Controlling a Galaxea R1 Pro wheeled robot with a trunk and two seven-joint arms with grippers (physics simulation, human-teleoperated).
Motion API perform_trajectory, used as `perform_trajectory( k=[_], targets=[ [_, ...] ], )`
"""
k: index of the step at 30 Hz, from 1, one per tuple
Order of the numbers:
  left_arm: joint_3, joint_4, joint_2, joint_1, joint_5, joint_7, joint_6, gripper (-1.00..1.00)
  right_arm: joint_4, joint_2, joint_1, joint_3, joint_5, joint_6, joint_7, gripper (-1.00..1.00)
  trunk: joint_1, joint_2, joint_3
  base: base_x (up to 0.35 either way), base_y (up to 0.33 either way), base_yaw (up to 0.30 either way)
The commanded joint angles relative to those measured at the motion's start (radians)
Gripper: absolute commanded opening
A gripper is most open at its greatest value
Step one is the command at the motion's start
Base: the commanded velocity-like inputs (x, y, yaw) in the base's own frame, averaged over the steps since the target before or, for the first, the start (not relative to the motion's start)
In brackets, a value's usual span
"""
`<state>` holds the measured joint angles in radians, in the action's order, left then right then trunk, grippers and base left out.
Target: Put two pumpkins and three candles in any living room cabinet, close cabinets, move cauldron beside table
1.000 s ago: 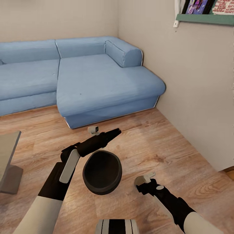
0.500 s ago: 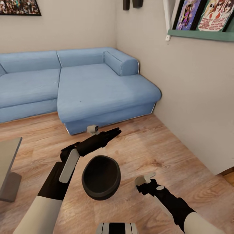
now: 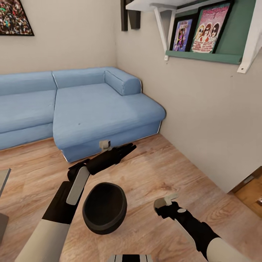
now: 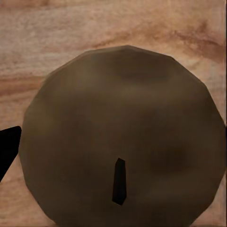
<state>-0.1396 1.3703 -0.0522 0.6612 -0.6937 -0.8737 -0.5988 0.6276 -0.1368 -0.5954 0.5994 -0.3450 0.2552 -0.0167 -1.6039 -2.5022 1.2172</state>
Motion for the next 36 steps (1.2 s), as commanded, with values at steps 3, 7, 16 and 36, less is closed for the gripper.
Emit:
perform_trajectory(
  k=[3,7,16,36],
  targets=[
    [0.0,0.0,-0.003,-0.001,0.0,0.009,0.0,1.0,-0.002,0.0,0.0,-0.006,-0.003,-0.001,0.0,-1.0,0.001,0.001,-0.015,0.0,0.0,-0.209],
    [0.0,-0.001,-0.003,0.0,0.0,0.019,0.001,1.0,-0.004,0.0,0.0,-0.007,-0.003,-0.001,0.0,-1.0,0.003,0.002,-0.035,0.0,0.0,-0.209],
    [0.0,-0.001,0.0,0.0,0.0,0.021,0.001,1.0,-0.005,0.0,0.0,-0.007,-0.003,-0.001,0.0,-1.0,0.031,0.051,-0.076,0.0,0.0,-0.209],
    [-0.001,-0.001,0.0,-0.001,0.001,0.022,0.001,1.0,-0.005,0.0,0.0,-0.007,-0.005,-0.001,0.003,-1.0,0.108,0.191,-0.162,0.0,0.0,-0.209]
  ],
)
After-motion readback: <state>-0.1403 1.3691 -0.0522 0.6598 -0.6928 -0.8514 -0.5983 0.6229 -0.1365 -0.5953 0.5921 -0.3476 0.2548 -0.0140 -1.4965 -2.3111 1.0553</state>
